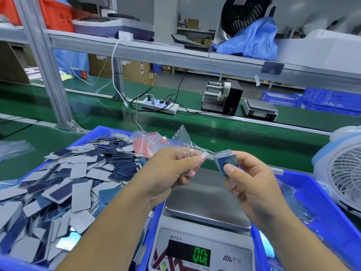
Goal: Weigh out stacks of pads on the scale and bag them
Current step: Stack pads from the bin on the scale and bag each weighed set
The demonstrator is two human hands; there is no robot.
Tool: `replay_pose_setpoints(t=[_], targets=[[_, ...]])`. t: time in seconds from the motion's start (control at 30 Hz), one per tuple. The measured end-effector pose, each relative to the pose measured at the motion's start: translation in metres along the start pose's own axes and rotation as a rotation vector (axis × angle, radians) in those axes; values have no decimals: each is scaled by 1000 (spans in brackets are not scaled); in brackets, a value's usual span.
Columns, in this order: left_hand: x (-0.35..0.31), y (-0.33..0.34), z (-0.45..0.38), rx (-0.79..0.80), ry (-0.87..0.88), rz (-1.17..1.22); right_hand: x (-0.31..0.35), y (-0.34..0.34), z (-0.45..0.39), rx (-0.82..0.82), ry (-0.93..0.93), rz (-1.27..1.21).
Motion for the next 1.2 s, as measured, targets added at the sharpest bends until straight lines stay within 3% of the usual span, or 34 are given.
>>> replay_pose_setpoints(t=[0.13, 0.3, 0.47, 0.67, 0.77, 0.83, 0.93, 1.07, 1.2], targets=[[-4, 1, 1, -63, 33, -68, -4, 0, 1, 18, 33, 14], [0, -6, -2, -232, -87, -131, -8, 3, 4, 85, 66, 77], [5, -2, -4, -142, -28, -130, -11, 6, 8, 90, 76, 89], [2, -3, -4, -285, -90, -113, -9, 6, 8, 63, 36, 119], [2, -2, -4, -213, -83, -89, -9, 9, 12, 104, -2, 170], [3, 0, -4, -176, -78, -74, -7, 10, 12, 92, -69, 308], [5, -1, -6, -169, -67, -34, -2, 2, 8, 49, -192, 757], [7, -3, -8, -143, -44, 34, -8, -8, 2, 177, -13, 1300], [12, -5, -10, -127, -45, 54, -14, -10, 1, 198, 45, 1372]])
Point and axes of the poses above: each hand's wrist, its own z-axis away from the middle knuckle, its own y-axis out of the palm, x = y × z, the point moved 2 cm from there along -z, towards the middle knuckle, and after that the axes turned 15 degrees about -z, right-handed, at the moved point
